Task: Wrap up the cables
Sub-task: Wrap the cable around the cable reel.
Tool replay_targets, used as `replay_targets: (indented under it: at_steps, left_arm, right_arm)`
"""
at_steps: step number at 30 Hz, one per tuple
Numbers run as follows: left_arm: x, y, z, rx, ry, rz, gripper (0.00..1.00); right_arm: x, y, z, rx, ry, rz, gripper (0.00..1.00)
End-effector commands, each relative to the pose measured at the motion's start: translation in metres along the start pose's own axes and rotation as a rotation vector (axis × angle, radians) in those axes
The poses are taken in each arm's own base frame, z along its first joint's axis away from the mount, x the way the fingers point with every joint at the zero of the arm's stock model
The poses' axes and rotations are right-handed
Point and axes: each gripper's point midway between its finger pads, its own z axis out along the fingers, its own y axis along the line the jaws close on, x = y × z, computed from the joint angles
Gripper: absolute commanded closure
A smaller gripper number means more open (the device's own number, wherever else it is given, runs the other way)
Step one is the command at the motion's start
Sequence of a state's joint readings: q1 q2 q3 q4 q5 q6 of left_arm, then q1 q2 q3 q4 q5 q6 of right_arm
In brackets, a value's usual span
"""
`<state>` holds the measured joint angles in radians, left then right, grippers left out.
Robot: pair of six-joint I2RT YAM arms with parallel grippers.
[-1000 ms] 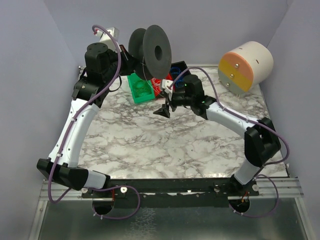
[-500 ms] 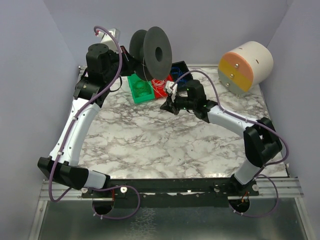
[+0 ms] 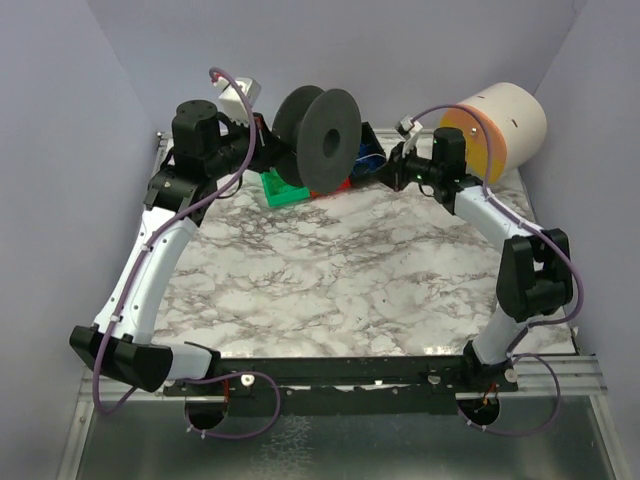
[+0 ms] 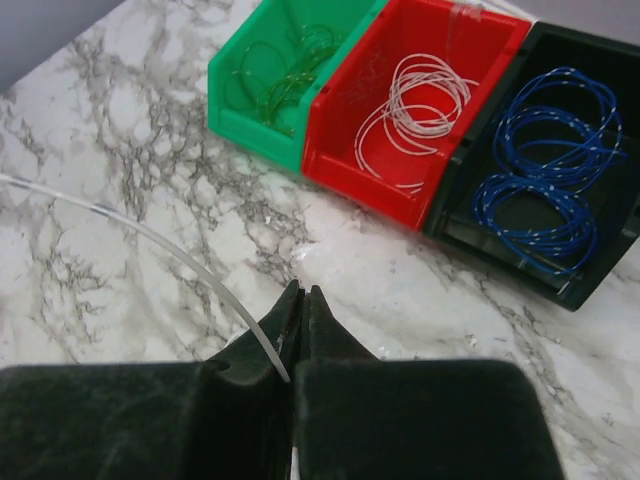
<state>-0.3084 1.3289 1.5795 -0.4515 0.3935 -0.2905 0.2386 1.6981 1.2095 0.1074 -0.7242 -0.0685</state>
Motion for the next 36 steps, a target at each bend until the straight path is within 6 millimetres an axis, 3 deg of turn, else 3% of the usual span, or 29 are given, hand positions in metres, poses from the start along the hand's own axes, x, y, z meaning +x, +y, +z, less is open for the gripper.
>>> replay_targets:
  at_steps: [1, 4, 8, 12, 16, 25, 32, 36]
  left_arm:
    - [-0.004, -0.040, -0.018, 0.195, -0.015, 0.120, 1.00]
    - [0.011, -0.049, -0.020, 0.255, 0.029, 0.160, 1.00]
    - [0.037, -0.045, -0.014, 0.202, 0.096, 0.262, 1.00]
    - [0.063, -0.026, -0.002, 0.049, 0.148, 0.400, 1.00]
    - [0.076, -0.004, 0.006, -0.087, 0.158, 0.467, 1.00]
    - [0.093, 0.027, 0.019, -0.267, 0.148, 0.496, 1.00]
    - [0.108, 0.041, 0.026, -0.325, 0.176, 0.477, 1.00]
    - [0.117, 0.046, 0.028, -0.336, 0.192, 0.475, 1.00]
  right_arm:
    - [0.003, -0.021, 0.001, 0.016, 0.078, 0.144, 1.00]
    - [0.002, -0.037, 0.004, 0.016, 0.130, 0.209, 0.99]
    - [-0.015, -0.039, 0.001, -0.061, 0.170, 0.304, 1.00]
    - [-0.042, -0.016, -0.011, -0.172, 0.182, 0.344, 1.00]
    - [-0.061, 0.011, -0.027, -0.247, 0.153, 0.375, 0.99]
    - [-0.061, 0.046, -0.045, -0.343, 0.122, 0.394, 0.99]
    - [-0.071, 0.089, -0.041, -0.493, 0.101, 0.390, 0.99]
    - [-0.083, 0.097, -0.039, -0.525, 0.079, 0.421, 0.99]
